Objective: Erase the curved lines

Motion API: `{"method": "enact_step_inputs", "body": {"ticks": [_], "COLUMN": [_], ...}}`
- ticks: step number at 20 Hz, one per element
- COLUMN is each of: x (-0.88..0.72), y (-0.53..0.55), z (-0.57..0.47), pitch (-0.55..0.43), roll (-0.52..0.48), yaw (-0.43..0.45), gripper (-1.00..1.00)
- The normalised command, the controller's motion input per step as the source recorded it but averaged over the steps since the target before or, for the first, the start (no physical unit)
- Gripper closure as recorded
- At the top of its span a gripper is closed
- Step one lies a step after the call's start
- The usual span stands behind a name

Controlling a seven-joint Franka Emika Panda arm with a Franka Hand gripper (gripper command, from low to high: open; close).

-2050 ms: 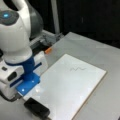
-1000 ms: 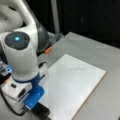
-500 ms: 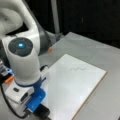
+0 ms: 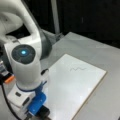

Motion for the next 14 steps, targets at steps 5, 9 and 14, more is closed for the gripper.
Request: {"method": "enact_step_inputs", "body": {"ticks": [5, 9, 14], "x": [0.03, -0.02, -0.04], "y": [-0.13, -0.14, -0.11], "z": [-0.11, -0.13, -0.09], "pitch": [-0.057, -0.067, -0.084], "roll": [0.179, 0.175, 0.160], "yaw": [-0.037, -0.026, -0.035], "gripper": [-1.00, -1.00, -1.00]}}
